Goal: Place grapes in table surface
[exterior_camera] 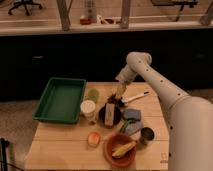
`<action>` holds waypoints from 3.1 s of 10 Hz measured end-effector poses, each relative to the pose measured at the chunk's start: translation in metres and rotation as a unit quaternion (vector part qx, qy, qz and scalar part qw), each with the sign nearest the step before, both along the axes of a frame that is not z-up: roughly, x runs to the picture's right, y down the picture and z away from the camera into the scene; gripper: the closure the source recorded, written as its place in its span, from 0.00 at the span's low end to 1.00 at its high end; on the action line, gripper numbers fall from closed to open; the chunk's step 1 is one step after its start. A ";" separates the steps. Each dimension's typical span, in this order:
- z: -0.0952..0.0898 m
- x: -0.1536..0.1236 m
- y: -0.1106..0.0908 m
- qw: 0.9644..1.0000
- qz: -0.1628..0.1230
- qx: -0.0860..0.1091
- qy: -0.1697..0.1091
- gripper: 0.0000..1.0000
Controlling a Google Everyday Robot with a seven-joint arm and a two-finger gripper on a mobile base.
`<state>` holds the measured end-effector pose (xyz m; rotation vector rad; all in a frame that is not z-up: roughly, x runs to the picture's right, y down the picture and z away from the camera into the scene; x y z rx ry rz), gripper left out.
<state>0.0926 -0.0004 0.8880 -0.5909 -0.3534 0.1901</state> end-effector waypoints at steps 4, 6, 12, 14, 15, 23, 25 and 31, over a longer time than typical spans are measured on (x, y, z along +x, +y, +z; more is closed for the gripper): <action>-0.005 0.005 -0.003 1.000 0.002 -0.002 -0.001 0.20; -0.007 0.007 -0.004 1.000 0.001 -0.005 -0.001 0.20; -0.010 0.015 -0.005 1.000 0.000 -0.014 -0.002 0.20; -0.010 0.019 -0.004 1.000 0.002 -0.016 -0.005 0.20; -0.010 0.022 -0.004 1.000 0.002 -0.015 -0.007 0.20; -0.010 0.028 -0.003 1.000 0.004 -0.013 -0.013 0.20; -0.010 0.029 -0.003 1.000 0.004 -0.013 -0.013 0.20; -0.009 0.028 -0.002 1.000 0.004 -0.014 -0.013 0.20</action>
